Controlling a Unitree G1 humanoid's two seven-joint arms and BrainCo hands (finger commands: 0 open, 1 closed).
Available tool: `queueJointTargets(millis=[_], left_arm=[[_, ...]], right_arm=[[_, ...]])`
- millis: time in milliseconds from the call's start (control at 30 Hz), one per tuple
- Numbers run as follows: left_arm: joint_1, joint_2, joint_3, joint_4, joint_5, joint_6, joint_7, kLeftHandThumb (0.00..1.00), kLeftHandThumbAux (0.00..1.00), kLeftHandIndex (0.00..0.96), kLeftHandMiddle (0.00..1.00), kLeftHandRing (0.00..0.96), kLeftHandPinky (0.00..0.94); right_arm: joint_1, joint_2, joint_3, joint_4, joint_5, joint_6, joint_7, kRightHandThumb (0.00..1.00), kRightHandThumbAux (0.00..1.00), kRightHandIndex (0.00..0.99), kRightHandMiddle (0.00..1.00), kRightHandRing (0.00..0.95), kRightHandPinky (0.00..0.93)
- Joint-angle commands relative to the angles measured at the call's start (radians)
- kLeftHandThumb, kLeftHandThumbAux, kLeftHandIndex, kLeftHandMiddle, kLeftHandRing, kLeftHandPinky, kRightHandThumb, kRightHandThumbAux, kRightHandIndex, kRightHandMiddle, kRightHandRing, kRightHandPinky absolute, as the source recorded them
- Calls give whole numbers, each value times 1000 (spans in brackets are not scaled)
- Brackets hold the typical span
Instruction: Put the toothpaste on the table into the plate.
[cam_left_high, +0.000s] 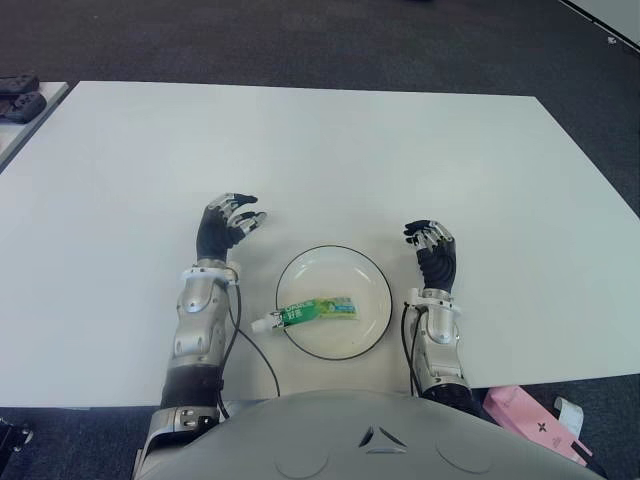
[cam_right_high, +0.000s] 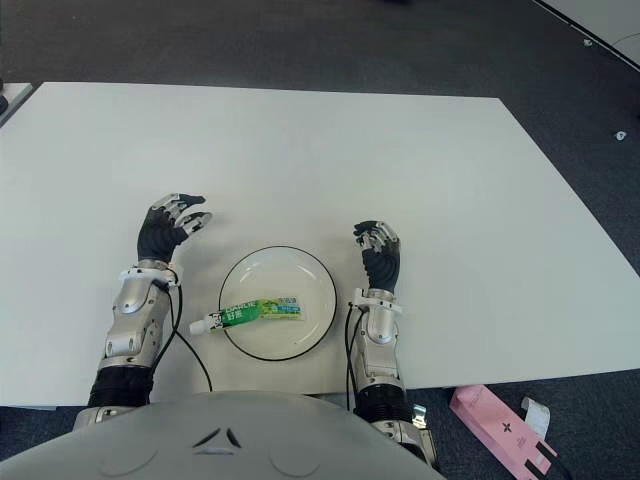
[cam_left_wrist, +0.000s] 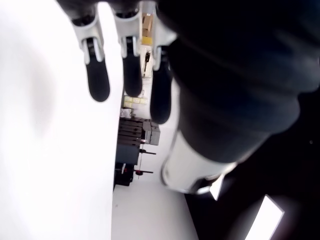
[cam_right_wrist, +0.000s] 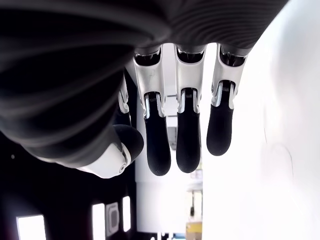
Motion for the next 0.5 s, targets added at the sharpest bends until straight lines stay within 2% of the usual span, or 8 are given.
queueJointTargets(millis=[33, 200, 500], left_arm=[[32, -1, -23, 5, 2, 11, -21, 154, 998, 461, 423, 427, 420], [54, -6, -38, 3, 7, 17, -17, 166, 998, 469, 425, 437, 450], [86, -13, -54, -6, 0, 12, -11, 192, 998, 471, 415, 432, 435]], right_arm=[[18, 13, -4, 7, 20, -17, 16, 707, 727, 428, 480, 455, 450], [37, 16, 5, -24, -1, -6, 10, 707, 727, 428, 485, 461, 454], [78, 14, 20, -87, 2, 51, 27, 707, 727, 429, 492, 462, 443]])
